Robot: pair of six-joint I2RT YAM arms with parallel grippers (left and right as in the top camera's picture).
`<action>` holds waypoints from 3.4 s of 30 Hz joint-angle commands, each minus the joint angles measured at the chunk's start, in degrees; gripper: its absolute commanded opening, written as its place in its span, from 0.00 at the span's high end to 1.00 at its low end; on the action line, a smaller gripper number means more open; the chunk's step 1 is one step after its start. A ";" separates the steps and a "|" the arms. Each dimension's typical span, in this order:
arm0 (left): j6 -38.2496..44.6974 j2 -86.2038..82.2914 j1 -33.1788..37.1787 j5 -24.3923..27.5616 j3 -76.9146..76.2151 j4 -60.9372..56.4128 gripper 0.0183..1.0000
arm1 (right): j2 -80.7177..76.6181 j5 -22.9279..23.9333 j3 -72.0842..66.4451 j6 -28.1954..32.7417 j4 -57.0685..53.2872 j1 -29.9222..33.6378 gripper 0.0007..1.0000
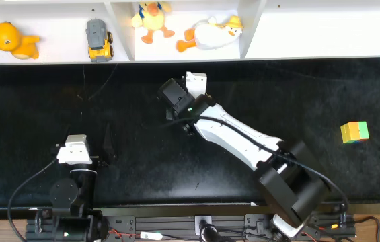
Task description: Store Toys
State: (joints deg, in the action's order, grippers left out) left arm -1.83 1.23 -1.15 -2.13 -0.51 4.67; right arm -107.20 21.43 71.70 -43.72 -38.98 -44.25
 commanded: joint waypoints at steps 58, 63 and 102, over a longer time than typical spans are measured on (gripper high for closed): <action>-1.25 -0.74 -0.26 0.57 0.02 0.17 0.00 | 33.24 1.09 -15.61 27.39 -4.79 26.88 0.96; -1.25 -0.72 -0.26 0.57 0.02 0.17 0.00 | 28.41 1.07 -8.00 37.00 -4.55 32.22 0.96; -1.25 -0.72 -0.26 0.57 0.02 0.17 0.00 | 20.52 -6.99 -5.97 40.48 2.71 37.53 0.52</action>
State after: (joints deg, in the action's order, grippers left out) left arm -1.83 1.23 -1.15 -2.11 -0.51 4.67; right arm -94.74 13.56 70.72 -2.94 -35.68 -6.68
